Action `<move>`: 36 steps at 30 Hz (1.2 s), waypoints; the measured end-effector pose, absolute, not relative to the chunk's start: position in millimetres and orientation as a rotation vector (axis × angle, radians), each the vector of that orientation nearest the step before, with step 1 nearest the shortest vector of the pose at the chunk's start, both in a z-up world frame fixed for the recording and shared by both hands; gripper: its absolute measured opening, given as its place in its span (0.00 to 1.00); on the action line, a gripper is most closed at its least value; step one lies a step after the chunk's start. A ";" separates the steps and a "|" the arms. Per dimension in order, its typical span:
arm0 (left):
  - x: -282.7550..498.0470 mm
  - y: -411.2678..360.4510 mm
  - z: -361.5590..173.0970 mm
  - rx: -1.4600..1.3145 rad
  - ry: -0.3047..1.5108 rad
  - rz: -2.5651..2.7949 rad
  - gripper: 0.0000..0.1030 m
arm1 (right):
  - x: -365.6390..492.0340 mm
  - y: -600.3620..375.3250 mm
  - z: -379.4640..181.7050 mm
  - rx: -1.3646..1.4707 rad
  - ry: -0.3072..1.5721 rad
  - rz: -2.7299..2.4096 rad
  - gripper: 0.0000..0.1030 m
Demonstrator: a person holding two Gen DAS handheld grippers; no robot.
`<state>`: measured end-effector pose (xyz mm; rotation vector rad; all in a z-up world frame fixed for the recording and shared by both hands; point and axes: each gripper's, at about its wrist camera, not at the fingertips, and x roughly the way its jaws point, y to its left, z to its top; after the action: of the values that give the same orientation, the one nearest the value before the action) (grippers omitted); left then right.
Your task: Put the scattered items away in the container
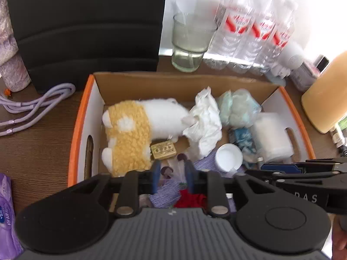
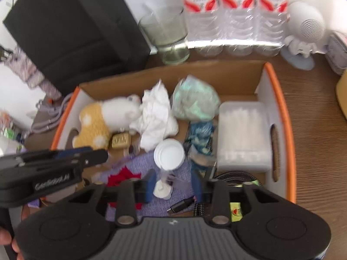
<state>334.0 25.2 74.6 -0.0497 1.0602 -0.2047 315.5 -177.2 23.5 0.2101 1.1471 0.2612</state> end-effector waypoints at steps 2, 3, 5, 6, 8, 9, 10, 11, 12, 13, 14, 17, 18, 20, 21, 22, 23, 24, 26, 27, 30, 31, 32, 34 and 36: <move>328.8 24.6 87.5 -0.052 1.043 -0.196 0.37 | 311.7 -183.1 39.8 0.216 1.125 0.240 0.44; 325.5 24.1 94.4 -0.052 1.040 -0.189 0.41 | 309.3 -186.1 48.1 0.217 1.115 0.226 0.50; 317.3 24.3 108.6 -0.057 1.028 -0.171 0.57 | 300.8 -193.1 66.6 0.214 1.088 0.200 0.60; 311.7 25.6 116.4 -0.059 1.013 -0.156 0.76 | 295.1 -196.3 76.4 0.203 1.073 0.192 0.64; 298.5 27.9 130.7 -0.046 0.968 -0.133 0.89 | 282.4 -204.4 93.4 0.169 1.042 0.178 0.72; 291.6 29.4 136.0 -0.035 0.954 -0.124 0.90 | 275.3 -208.9 100.5 0.153 1.028 0.168 0.77; 285.9 31.4 139.3 -0.028 0.952 -0.112 0.91 | 268.4 -214.8 106.3 0.140 1.014 0.151 0.80; 280.5 33.7 142.3 -0.027 0.953 -0.096 0.93 | 262.4 -221.4 110.1 0.140 1.003 0.128 0.81; 275.2 35.9 145.1 -0.028 0.951 -0.078 0.94 | 257.0 -228.5 111.9 0.149 1.000 0.110 0.81; 270.0 37.2 148.1 -0.020 0.943 -0.052 0.95 | 252.6 -234.6 112.6 0.166 1.002 0.101 0.81; 263.2 36.9 151.4 -0.008 0.925 -0.018 0.98 | 248.3 -240.5 111.6 0.193 1.006 0.099 0.81; 237.4 32.4 157.8 0.044 0.837 0.016 1.00 | 233.3 -246.6 109.0 0.240 1.000 0.100 0.81; 229.4 30.7 158.3 0.060 0.809 0.010 1.00 | 227.3 -244.3 108.6 0.233 0.986 0.100 0.81; 212.0 29.0 157.6 0.082 0.740 0.002 1.00 | 212.2 -236.6 110.4 0.195 0.928 0.088 0.81; 200.7 28.7 157.7 0.086 0.683 -0.005 1.00 | 200.5 -230.2 111.2 0.163 0.866 0.074 0.81; 187.0 28.8 156.7 0.087 0.600 -0.005 1.00 | 184.5 -222.7 111.6 0.118 0.776 0.067 0.81; 172.7 28.6 154.5 0.083 0.510 -0.001 1.00 | 168.5 -216.6 111.1 0.072 0.674 0.077 0.81; 159.1 27.8 151.1 0.080 0.423 -0.002 1.00 | 154.3 -211.4 108.8 0.032 0.582 0.096 0.82; 143.8 25.4 144.8 0.076 0.338 -0.022 1.00 | 134.8 -203.9 100.8 -0.008 0.461 0.134 0.84; 142.0 24.6 142.3 0.068 0.335 -0.032 1.00 | 130.8 -201.6 97.0 -0.008 0.443 0.148 0.84; 143.4 25.9 136.5 0.021 0.354 -0.053 1.00 | 130.1 -196.9 90.2 0.016 0.450 0.160 0.84; 143.4 25.7 135.0 0.014 0.356 -0.060 1.00 | 130.2 -195.7 89.0 0.023 0.444 0.160 0.84; 143.1 25.7 134.0 0.012 0.355 -0.060 1.00 | 129.9 -194.9 88.1 0.025 0.433 0.161 0.84; 141.3 25.8 133.4 0.012 0.352 -0.060 1.00 | 128.8 -192.0 85.8 0.015 0.426 0.160 0.85; 135.9 26.9 132.6 0.010 0.341 -0.062 1.00 | 127.9 -190.0 80.3 0.006 0.428 0.148 0.87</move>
<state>135.9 26.9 132.6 0.0099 0.3407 -0.0620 127.9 -190.0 80.3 0.0061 0.4276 0.1483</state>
